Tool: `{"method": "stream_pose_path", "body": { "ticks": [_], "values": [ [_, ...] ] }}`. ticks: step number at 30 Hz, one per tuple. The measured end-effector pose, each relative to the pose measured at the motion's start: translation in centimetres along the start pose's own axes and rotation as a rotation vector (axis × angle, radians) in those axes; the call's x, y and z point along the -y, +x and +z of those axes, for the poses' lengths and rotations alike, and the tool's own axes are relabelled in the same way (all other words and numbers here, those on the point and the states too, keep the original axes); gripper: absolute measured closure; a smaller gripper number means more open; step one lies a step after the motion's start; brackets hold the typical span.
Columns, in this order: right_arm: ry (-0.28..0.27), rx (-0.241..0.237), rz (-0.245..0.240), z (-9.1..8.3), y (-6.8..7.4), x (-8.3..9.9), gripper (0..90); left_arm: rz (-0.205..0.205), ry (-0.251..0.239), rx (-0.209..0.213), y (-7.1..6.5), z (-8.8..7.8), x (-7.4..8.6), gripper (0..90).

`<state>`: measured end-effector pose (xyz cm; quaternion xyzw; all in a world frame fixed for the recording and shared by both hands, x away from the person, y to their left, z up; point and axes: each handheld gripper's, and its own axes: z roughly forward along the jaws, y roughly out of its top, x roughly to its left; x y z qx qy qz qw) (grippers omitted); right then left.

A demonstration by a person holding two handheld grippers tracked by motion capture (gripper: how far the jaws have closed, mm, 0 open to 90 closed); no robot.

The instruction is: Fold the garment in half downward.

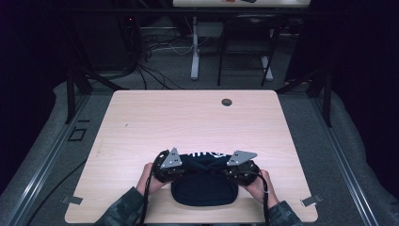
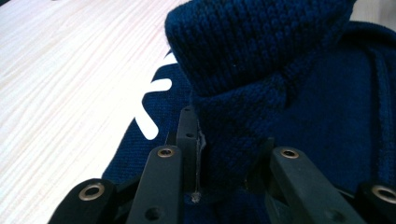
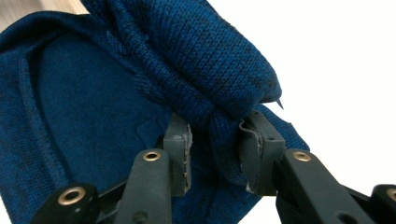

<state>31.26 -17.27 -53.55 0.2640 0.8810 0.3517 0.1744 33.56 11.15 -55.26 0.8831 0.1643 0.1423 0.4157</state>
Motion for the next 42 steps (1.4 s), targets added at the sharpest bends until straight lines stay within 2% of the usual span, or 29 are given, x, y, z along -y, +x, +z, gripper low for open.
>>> {"method": "stream_pose_path", "body": {
  "ticks": [5,13,16,26,29,33,36,40,42],
  "values": [
    [0.014,-0.004,-0.003,0.2,0.3,0.3,65.5,0.008,0.013,-0.009,-0.3,0.1,0.3,74.0],
    [0.042,-0.024,-0.007,0.5,0.7,0.6,65.4,-0.011,0.026,0.006,-0.7,0.3,1.0,74.0],
    [0.049,-0.028,-0.005,0.6,0.8,0.8,65.4,-0.006,0.038,0.012,-0.7,0.4,1.1,74.0],
    [0.069,-0.062,0.008,1.2,0.9,1.5,66.0,-0.042,0.053,0.045,-0.5,0.8,1.7,72.7],
    [0.077,-0.061,0.007,1.4,1.0,1.6,66.8,-0.071,0.066,0.055,-0.4,0.8,1.7,62.2],
    [0.082,-0.053,0.002,1.5,1.2,1.7,67.4,-0.104,0.067,0.051,-0.7,-0.2,1.4,39.8],
    [0.082,-0.048,-0.001,1.6,1.3,1.7,67.7,-0.119,0.044,0.062,-1.2,-1.6,1.1,36.3],
    [0.075,-0.037,-0.006,1.6,1.5,1.8,67.8,-0.159,-0.021,0.089,-1.2,-3.4,0.5,33.0],
    [0.08,-0.04,-0.008,1.6,1.4,1.8,67.8,-0.176,-0.051,0.085,-1.1,-4.0,-0.1,32.2]
  ]
}}
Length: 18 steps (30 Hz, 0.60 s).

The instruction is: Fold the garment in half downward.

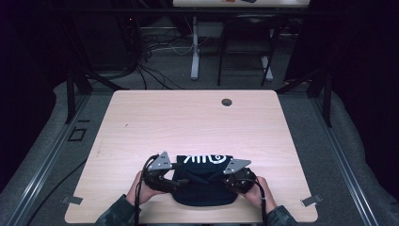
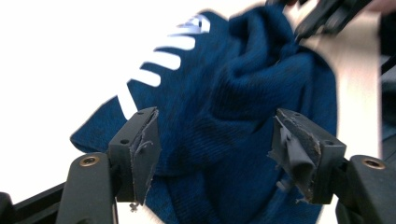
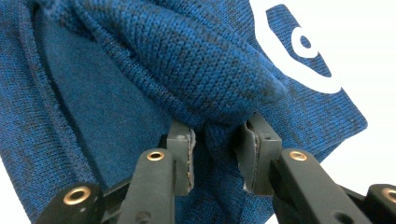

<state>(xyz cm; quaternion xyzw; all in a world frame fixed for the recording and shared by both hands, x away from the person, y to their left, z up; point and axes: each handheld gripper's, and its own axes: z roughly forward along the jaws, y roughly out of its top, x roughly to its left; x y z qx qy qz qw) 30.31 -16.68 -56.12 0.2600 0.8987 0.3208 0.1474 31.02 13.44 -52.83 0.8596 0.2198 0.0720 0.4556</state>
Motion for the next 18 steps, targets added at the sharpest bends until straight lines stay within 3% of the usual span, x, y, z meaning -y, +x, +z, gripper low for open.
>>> {"method": "stream_pose_path", "body": {
  "ticks": [4,9,14,18],
  "values": [
    [-0.003,0.001,0.005,0.0,0.0,0.0,68.0,-0.015,-0.045,-0.006,0.3,-0.8,-1.0,30.5],
    [-0.002,0.002,0.004,0.1,0.0,0.1,68.0,-0.089,-0.067,-0.043,1.7,-0.1,-1.5,30.1],
    [-0.003,0.001,0.006,0.1,0.0,0.1,67.9,-0.149,-0.04,-0.052,2.7,1.5,-1.3,28.7],
    [-0.002,0.002,0.006,0.1,0.1,0.1,68.0,-0.167,-0.009,-0.058,2.9,2.2,-0.9,27.9]
  ]
}}
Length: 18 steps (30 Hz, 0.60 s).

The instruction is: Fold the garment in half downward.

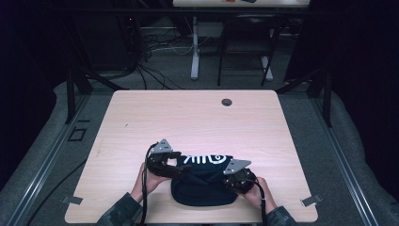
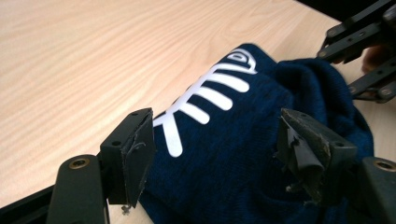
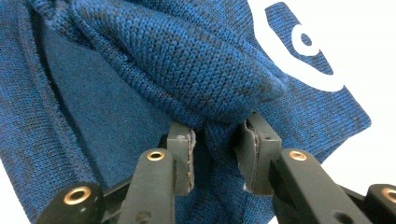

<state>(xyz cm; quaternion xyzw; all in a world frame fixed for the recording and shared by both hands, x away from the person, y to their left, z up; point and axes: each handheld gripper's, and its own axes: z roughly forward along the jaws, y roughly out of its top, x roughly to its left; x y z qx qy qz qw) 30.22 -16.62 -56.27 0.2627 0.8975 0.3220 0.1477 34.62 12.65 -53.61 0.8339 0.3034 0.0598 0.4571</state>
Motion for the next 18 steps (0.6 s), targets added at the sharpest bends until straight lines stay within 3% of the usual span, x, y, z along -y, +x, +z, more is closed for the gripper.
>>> {"method": "stream_pose_path", "body": {
  "ticks": [7,11,18],
  "values": [
    [0.002,0.009,-0.003,0.0,0.1,0.0,68.0,-0.024,-0.032,-0.058,0.8,-0.6,-0.5,27.3],
    [0.004,0.006,0.0,0.0,0.1,0.0,68.0,-0.008,0.016,-0.065,0.7,0.2,-0.1,27.1],
    [0.0,0.006,0.007,0.0,0.1,0.0,67.9,0.026,0.084,-0.026,-1.3,1.0,1.1,27.0]
  ]
}}
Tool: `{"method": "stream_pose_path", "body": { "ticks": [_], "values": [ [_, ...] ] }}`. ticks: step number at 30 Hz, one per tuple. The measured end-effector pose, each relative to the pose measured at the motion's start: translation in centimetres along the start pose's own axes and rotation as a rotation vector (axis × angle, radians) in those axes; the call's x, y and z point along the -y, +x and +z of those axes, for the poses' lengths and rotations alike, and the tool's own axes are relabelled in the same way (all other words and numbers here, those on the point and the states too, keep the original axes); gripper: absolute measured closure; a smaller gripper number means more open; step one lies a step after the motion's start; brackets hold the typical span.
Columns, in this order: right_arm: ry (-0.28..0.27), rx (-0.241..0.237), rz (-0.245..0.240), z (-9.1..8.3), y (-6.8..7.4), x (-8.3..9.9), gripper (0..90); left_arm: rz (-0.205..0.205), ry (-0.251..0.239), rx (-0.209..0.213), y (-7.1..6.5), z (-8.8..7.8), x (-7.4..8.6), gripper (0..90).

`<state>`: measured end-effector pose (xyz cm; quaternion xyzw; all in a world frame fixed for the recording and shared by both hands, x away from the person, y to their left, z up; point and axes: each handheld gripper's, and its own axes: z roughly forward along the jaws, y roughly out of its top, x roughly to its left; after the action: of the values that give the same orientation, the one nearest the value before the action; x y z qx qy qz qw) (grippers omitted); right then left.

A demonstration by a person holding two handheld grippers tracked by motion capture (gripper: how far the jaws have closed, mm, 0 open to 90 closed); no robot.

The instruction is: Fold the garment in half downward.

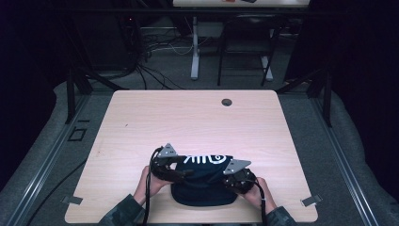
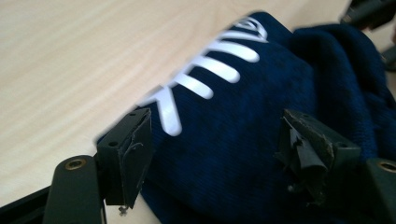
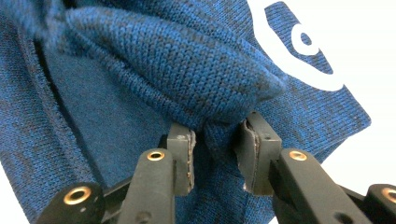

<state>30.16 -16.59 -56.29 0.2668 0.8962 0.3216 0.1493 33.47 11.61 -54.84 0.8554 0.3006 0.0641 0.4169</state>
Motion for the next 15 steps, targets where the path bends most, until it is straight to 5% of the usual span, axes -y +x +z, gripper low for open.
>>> {"method": "stream_pose_path", "body": {
  "ticks": [8,15],
  "values": [
    [0.011,0.005,-0.003,-0.1,0.1,-0.1,64.4,0.034,0.074,-0.027,-0.8,0.9,1.3,27.9],
    [0.037,-0.058,0.027,-1.2,-0.4,-0.9,41.9,0.041,0.102,-0.042,-0.7,1.4,1.7,27.9]
  ]
}}
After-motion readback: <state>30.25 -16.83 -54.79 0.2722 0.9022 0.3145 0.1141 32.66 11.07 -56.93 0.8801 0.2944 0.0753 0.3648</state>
